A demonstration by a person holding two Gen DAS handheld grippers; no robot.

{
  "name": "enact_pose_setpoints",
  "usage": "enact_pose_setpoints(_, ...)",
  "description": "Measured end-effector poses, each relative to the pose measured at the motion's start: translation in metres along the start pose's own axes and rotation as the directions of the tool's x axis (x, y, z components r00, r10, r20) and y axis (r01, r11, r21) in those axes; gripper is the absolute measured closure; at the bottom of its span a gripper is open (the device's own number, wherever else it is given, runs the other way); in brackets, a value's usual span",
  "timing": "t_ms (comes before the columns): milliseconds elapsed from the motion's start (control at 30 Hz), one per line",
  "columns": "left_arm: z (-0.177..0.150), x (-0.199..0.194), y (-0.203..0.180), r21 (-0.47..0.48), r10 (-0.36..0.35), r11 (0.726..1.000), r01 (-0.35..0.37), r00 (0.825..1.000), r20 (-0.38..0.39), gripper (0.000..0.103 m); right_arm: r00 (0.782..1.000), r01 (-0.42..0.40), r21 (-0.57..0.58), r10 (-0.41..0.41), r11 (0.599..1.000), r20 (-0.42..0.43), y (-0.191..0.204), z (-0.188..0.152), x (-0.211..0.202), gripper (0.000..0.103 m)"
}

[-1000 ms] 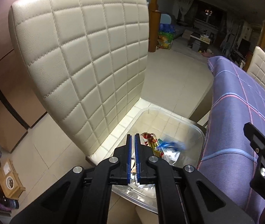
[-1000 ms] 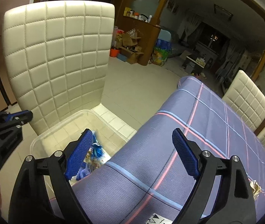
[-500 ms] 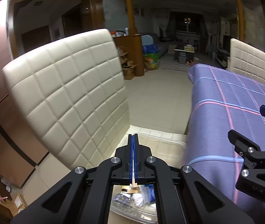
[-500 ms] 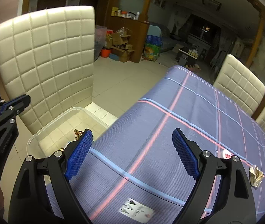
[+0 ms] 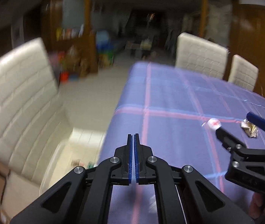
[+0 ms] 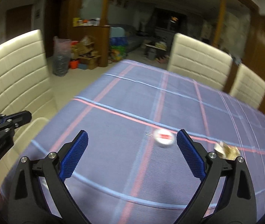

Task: Collect trash
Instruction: 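Move both grippers back over the table toward the gold wrapper and white tin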

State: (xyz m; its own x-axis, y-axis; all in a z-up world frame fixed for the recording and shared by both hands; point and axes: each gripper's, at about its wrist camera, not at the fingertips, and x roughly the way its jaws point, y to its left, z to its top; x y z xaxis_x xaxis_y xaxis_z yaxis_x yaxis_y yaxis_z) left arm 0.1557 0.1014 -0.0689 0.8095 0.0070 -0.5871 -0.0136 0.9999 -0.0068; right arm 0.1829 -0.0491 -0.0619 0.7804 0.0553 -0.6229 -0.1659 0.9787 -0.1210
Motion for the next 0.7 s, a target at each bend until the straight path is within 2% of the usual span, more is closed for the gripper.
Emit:
enact_pose_setpoints(33, 0.0, 0.0, -0.012, 0.017, 0.005, 1.0, -0.005, 1.0, 0.007, 0.101, 1.0, 0.01, 0.028, -0.01, 1.0, -0.012, -0.017, -0.003, 0.002, 0.009)
enact_pose_setpoints(133, 0.004, 0.015, -0.039, 0.015, -0.046, 0.999, 0.047, 0.999, -0.025, 0.102, 0.999, 0.043, 0.072, -0.041, 0.996, -0.024, -0.048, -0.011, 0.003, 0.008)
enact_pose_setpoints(200, 0.005, 0.022, -0.06, 0.041, -0.05, 0.998, 0.05, 0.999, -0.014, 0.103, 0.997, 0.068, 0.108, -0.066, 0.992, -0.027, -0.073, -0.016, 0.003, 0.008)
enact_pose_setpoints(333, 0.012, 0.044, -0.109, 0.112, -0.05, 0.992, 0.057, 0.997, -0.06, 0.102, 0.994, 0.107, 0.15, -0.104, 0.983, -0.029, -0.11, -0.022, 0.003, 0.008)
enact_pose_setpoints(433, 0.018, 0.057, -0.134, 0.125, -0.104, 0.986, 0.11, 0.993, -0.058, 0.102, 0.99, 0.138, 0.178, -0.135, 0.974, -0.031, -0.137, -0.025, 0.007, 0.008)
enact_pose_setpoints(467, 0.019, 0.058, -0.142, 0.135, -0.134, 0.981, 0.138, 0.99, -0.036, 0.101, 0.988, 0.152, 0.186, -0.148, 0.971, -0.037, -0.147, -0.026, 0.009, 0.008)
enact_pose_setpoints(533, 0.017, 0.061, -0.155, 0.149, -0.229, 0.962, 0.227, 0.973, -0.003, 0.101, 0.985, 0.173, 0.195, -0.167, 0.965, -0.046, -0.161, -0.029, 0.014, 0.008)
enact_pose_setpoints(567, 0.017, 0.063, -0.158, 0.148, -0.269, 0.953, 0.265, 0.963, 0.004, 0.101, 0.983, 0.183, 0.207, -0.176, 0.961, -0.054, -0.169, -0.031, 0.018, 0.008)
enact_pose_setpoints(600, 0.015, 0.067, -0.162, 0.149, -0.341, 0.93, 0.337, 0.94, 0.005, 0.101, 0.982, 0.189, 0.222, -0.179, 0.957, -0.063, -0.177, -0.033, 0.023, 0.008)
enact_pose_setpoints(633, 0.013, 0.07, -0.166, 0.156, -0.362, 0.92, 0.36, 0.932, -0.011, 0.101, 0.982, 0.189, 0.235, -0.178, 0.953, -0.07, -0.182, -0.034, 0.026, 0.008)
enact_pose_setpoints(700, 0.014, 0.083, -0.178, 0.178, -0.302, 0.933, 0.312, 0.95, -0.08, 0.101, 0.982, 0.186, 0.272, -0.169, 0.944, -0.088, -0.193, -0.038, 0.035, 0.008)
